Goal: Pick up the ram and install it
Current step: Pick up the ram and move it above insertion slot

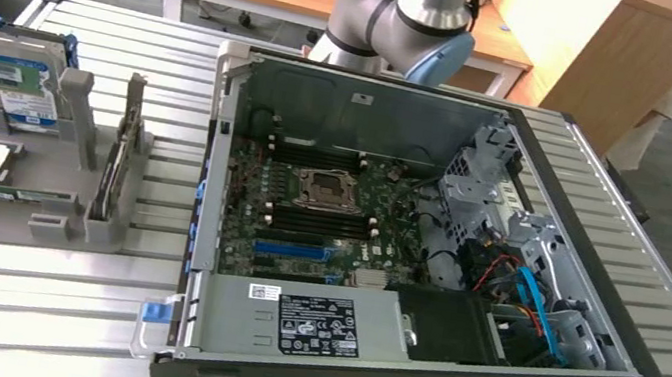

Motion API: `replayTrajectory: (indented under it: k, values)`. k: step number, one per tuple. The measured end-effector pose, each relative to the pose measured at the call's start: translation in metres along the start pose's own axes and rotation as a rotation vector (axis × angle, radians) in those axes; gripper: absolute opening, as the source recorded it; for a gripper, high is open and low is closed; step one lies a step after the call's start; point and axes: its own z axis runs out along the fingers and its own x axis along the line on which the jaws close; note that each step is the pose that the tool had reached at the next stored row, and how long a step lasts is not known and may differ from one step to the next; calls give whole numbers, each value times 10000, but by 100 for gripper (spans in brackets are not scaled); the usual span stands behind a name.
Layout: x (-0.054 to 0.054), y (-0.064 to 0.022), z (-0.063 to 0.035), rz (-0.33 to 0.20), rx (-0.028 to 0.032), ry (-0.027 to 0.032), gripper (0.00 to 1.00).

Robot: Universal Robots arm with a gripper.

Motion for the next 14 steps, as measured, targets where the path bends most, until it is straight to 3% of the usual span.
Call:
replayTrajectory:
  k: [14]
  values:
    - [0,-77,-2,-7,1,0,12]
